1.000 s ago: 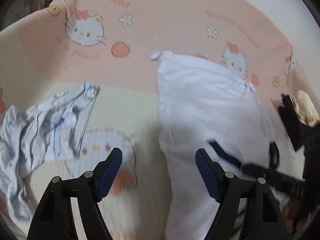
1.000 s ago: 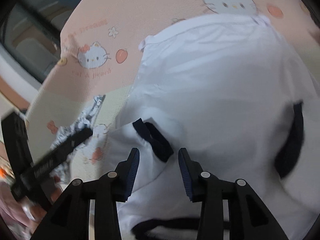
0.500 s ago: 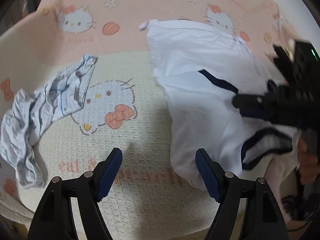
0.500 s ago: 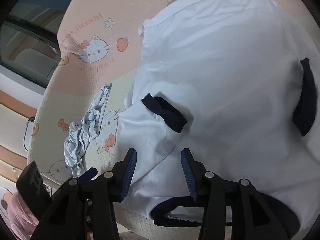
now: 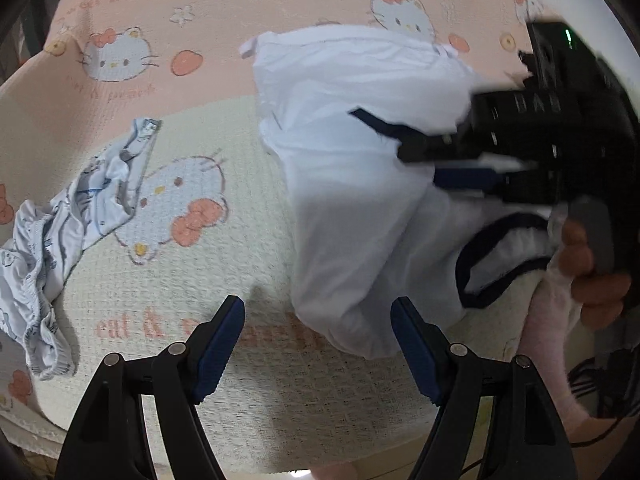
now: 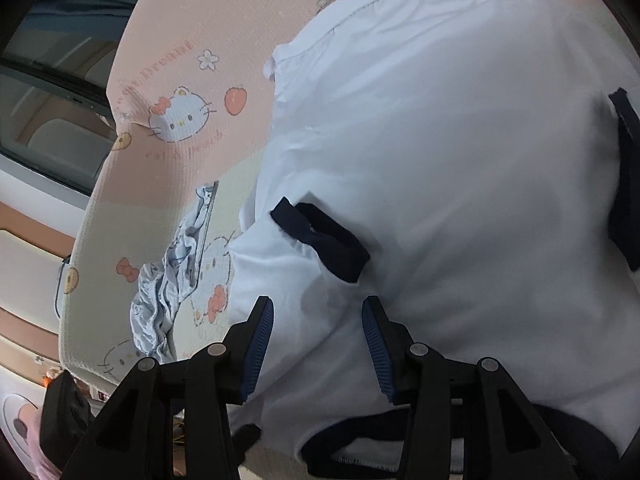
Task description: Fold clothes
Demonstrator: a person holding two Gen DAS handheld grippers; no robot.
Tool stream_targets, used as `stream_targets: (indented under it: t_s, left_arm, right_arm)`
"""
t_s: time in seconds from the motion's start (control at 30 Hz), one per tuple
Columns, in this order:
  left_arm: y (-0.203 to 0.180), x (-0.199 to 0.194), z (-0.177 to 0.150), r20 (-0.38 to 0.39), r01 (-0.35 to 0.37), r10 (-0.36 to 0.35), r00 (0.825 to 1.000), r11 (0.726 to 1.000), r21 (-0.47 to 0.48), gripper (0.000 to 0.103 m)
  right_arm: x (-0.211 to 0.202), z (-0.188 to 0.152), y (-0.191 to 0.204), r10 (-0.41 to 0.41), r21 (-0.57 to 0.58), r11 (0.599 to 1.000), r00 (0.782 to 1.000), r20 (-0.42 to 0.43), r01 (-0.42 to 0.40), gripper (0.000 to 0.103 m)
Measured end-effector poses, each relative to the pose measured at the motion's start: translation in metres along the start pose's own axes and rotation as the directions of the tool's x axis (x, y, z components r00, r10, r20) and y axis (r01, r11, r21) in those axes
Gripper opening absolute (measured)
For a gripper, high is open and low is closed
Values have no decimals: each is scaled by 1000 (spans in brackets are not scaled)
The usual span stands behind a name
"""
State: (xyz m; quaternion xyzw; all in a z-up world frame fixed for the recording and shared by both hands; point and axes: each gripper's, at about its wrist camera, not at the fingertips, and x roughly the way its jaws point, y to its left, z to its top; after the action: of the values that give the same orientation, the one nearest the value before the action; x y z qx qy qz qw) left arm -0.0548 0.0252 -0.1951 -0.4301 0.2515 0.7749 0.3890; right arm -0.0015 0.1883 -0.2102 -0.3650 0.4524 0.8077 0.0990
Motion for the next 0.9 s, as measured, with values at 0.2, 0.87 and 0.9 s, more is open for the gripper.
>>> stream_targets:
  t_s: [0.2, 0.87, 0.9]
  left_arm:
    - [5, 2, -12, 38, 5, -4, 999, 1000, -28, 69]
    - [5, 1, -9, 96, -25, 27, 995, 1000, -15, 16]
    - [3, -1, -11, 99, -40, 39, 994, 999, 4, 13]
  right_arm:
    - [8, 5, 11, -63, -78, 995, 997, 33, 66, 45]
    - [16, -2, 45, -284, -356, 878, 947, 151, 320, 7]
    - [16, 0, 43, -291, -353, 877, 945, 153, 327, 6]
